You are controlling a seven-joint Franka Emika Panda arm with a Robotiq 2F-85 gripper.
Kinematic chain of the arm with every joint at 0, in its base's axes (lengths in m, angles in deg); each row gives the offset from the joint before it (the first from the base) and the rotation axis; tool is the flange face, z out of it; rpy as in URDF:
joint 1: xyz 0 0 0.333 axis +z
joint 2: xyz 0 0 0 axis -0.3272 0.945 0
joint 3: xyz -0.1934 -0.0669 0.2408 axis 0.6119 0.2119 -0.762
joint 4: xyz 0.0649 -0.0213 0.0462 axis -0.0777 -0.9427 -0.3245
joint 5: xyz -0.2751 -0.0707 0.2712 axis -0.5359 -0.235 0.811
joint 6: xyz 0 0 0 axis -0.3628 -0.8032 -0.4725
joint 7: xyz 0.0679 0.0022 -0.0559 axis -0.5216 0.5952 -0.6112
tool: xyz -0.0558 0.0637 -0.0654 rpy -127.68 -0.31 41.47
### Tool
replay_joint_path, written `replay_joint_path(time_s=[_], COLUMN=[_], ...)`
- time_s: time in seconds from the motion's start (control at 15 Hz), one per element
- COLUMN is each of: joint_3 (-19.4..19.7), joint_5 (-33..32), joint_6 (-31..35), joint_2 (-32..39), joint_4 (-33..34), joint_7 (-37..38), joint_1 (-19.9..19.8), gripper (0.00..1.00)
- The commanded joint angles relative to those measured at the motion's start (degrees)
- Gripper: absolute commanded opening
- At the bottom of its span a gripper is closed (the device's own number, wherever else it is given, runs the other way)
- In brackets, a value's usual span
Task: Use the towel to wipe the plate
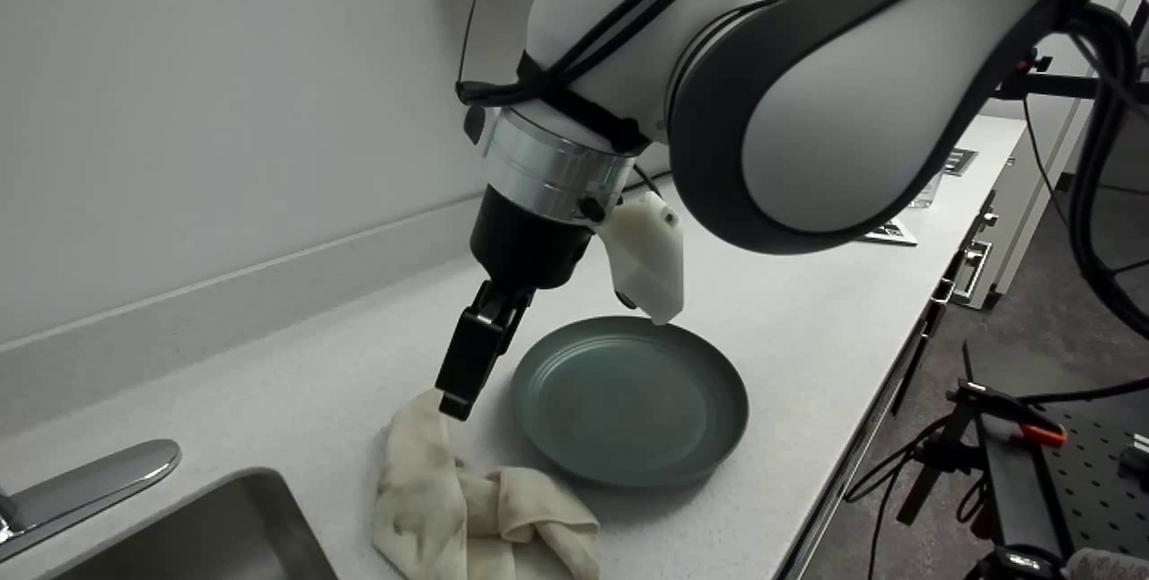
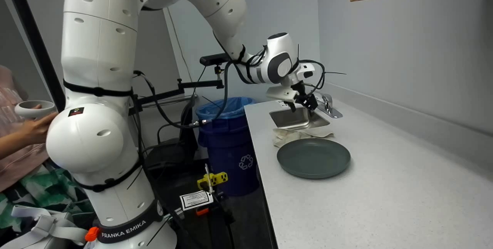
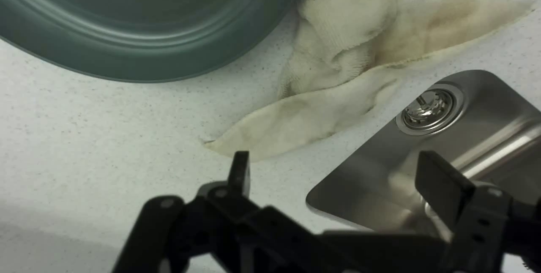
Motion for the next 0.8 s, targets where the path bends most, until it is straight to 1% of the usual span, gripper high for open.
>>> replay_joint_path(time_s=[0.0, 0.47, 0.73], joint_3=[0.4, 3.6, 4.4], joint_5=[1.3, -0.8, -0.9], joint_6=[-3.6, -8.3, -8.7], joint_2=[-5.2, -15.1, -19.6], joint_4=[-4.1, -11.9, -15.9], joint_7=[-1.2, 2.1, 3.1], joint_1=[-1.3, -1.8, -2.9], gripper=[1.0, 1.0, 1.0])
